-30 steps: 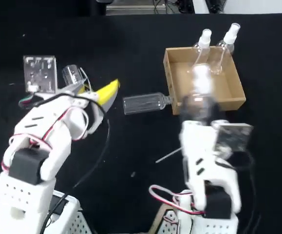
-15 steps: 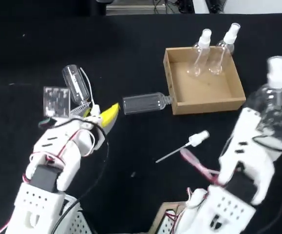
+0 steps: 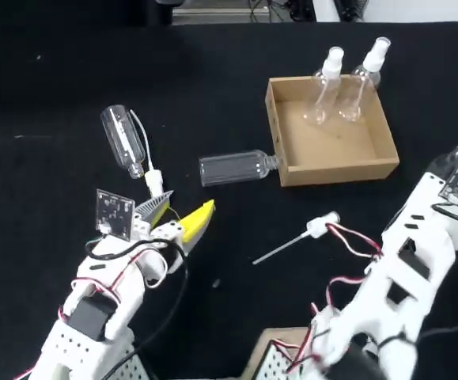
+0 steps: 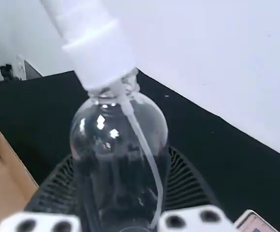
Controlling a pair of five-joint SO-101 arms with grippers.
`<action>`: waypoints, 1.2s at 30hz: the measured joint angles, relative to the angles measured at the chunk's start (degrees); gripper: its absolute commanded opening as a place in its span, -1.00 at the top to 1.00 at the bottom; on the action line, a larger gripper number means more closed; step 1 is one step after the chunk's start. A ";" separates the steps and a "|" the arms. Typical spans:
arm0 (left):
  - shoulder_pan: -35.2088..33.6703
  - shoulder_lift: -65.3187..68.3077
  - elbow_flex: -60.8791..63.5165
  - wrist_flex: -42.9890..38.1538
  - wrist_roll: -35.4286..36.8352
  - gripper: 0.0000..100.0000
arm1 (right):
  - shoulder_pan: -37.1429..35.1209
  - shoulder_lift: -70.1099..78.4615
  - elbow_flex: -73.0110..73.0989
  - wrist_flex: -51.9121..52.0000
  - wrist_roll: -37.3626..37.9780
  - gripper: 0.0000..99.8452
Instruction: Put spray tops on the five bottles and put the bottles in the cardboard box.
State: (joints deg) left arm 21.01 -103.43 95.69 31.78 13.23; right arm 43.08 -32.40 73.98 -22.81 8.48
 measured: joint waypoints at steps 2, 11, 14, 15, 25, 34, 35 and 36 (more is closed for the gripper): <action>0.09 0.00 0.00 0.00 0.00 0.52 | 0.00 5.27 0.00 -4.75 0.00 0.98; 0.00 0.00 0.26 0.00 0.00 0.52 | 1.85 29.45 -0.18 -28.48 -0.18 0.98; 0.00 0.00 0.26 0.00 0.00 0.52 | 3.43 38.07 -0.97 -37.10 -1.41 0.98; 0.00 0.00 0.26 0.00 0.00 0.52 | 4.04 40.97 -1.67 -39.65 -1.67 0.98; 0.00 0.00 0.26 0.00 0.00 0.52 | 5.27 61.19 -7.30 -57.58 -1.76 0.98; 0.00 0.00 0.26 0.00 0.00 0.52 | 5.19 66.11 -8.62 -62.68 -1.85 0.76; 0.00 0.00 0.26 0.00 0.00 0.52 | 5.19 66.29 -8.62 -62.68 -1.85 0.73; 0.00 0.00 0.26 0.00 0.00 0.52 | 5.10 66.46 -8.70 -62.68 -1.85 0.72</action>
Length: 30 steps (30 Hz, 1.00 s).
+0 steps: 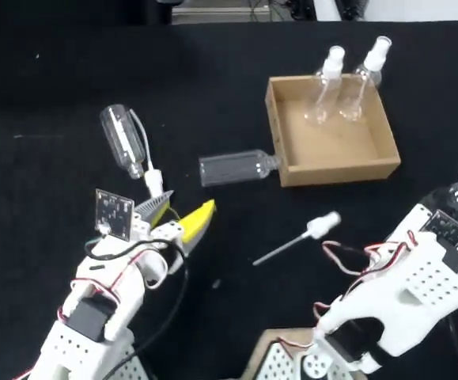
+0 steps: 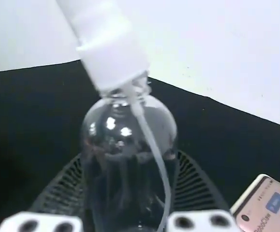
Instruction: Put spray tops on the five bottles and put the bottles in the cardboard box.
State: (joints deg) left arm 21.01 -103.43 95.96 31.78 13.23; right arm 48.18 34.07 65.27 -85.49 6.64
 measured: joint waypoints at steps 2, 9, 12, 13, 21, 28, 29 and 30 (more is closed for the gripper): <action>0.00 0.00 0.00 0.00 0.00 0.52 | 0.00 0.18 0.00 0.00 0.00 0.71; 0.00 0.00 0.00 0.00 0.00 0.52 | 0.00 0.18 0.00 0.00 0.00 0.64; 0.00 0.00 0.00 0.00 0.00 0.52 | 0.00 0.26 0.09 0.26 0.00 0.51; 0.00 0.00 0.00 0.00 0.00 0.52 | 0.09 0.26 0.70 0.26 0.00 0.50; 0.00 0.00 0.00 0.00 0.00 0.52 | 0.26 0.44 3.96 -5.10 0.09 0.54; 0.00 0.00 0.00 0.00 0.00 0.52 | -0.26 0.44 6.59 -11.08 0.09 0.53; 0.00 0.00 0.00 0.00 0.00 0.52 | -0.26 0.44 6.59 -11.25 0.09 0.53; 0.00 0.00 0.00 0.00 0.00 0.52 | -0.26 0.44 6.59 -11.34 0.09 0.53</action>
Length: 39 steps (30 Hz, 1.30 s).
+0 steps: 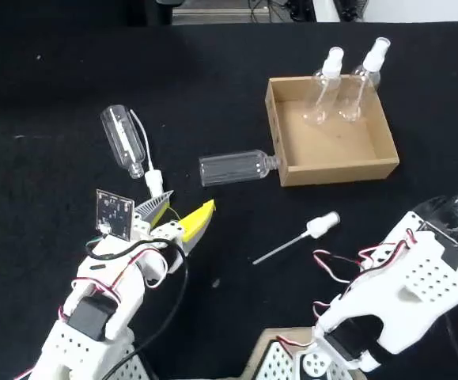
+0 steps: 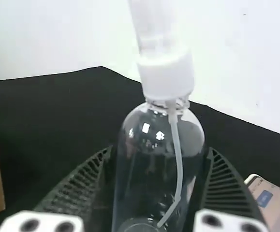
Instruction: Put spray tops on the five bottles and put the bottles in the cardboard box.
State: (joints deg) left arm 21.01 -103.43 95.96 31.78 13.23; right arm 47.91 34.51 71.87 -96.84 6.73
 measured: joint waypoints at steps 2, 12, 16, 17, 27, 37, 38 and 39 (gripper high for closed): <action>0.00 0.00 0.00 0.00 0.00 0.52 | 0.00 0.00 0.00 -0.09 0.00 0.53; 0.00 0.00 0.00 0.00 0.00 0.52 | 0.00 -13.19 6.77 2.90 0.00 0.53; 0.00 0.00 0.00 0.00 0.00 0.52 | 0.00 -22.59 6.95 13.80 0.00 0.53; 0.00 0.00 0.00 0.00 0.00 0.52 | 0.00 -24.79 6.95 17.32 0.00 0.53; 0.00 0.00 0.00 0.00 0.00 0.52 | 0.00 -36.31 4.84 44.48 0.00 0.54; 0.00 0.00 0.00 0.00 0.00 0.52 | 0.00 -36.31 4.75 44.84 0.00 0.89; 0.00 0.00 0.00 0.00 0.00 0.52 | 0.00 -36.31 4.57 44.84 0.09 0.93; 0.00 0.00 0.00 0.00 0.00 0.52 | 0.00 -36.31 4.31 44.84 0.09 0.96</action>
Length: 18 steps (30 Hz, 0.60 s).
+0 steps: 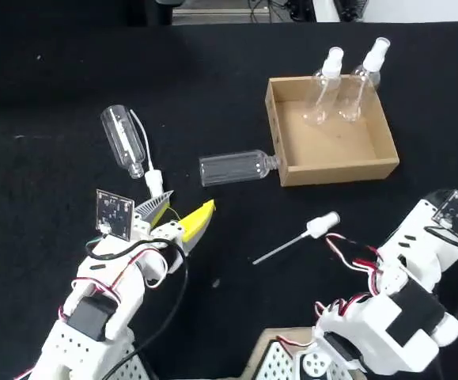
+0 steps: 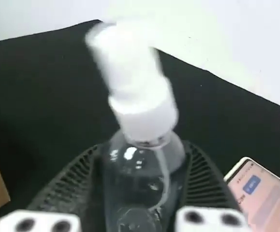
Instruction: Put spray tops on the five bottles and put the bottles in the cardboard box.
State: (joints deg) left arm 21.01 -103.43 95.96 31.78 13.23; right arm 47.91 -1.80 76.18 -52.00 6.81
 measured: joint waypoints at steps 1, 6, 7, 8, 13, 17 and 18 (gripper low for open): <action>0.00 0.00 0.00 0.00 0.00 0.52 | 0.00 0.00 -0.26 0.00 0.00 0.97; 0.00 0.00 0.00 0.00 0.00 0.52 | 1.76 -1.85 -0.79 0.00 -0.18 0.98; 0.00 0.00 0.00 0.00 0.00 0.52 | 1.76 -3.16 -0.79 0.00 -0.09 0.98; 0.00 0.00 0.09 0.00 0.00 0.52 | 1.76 -4.75 -0.79 0.00 -0.09 0.98; 0.00 0.00 0.09 0.00 0.00 0.52 | 1.76 -16.79 -0.79 5.80 0.00 0.98; 0.00 0.00 0.18 0.00 0.00 0.52 | -1.23 -29.54 -2.37 22.42 1.05 0.98; 0.00 0.00 0.18 0.00 0.00 0.52 | -2.11 -32.88 -3.25 27.16 1.05 0.98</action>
State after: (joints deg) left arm 21.01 -103.43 96.13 31.78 13.23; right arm 45.80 -34.68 72.92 -24.84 7.87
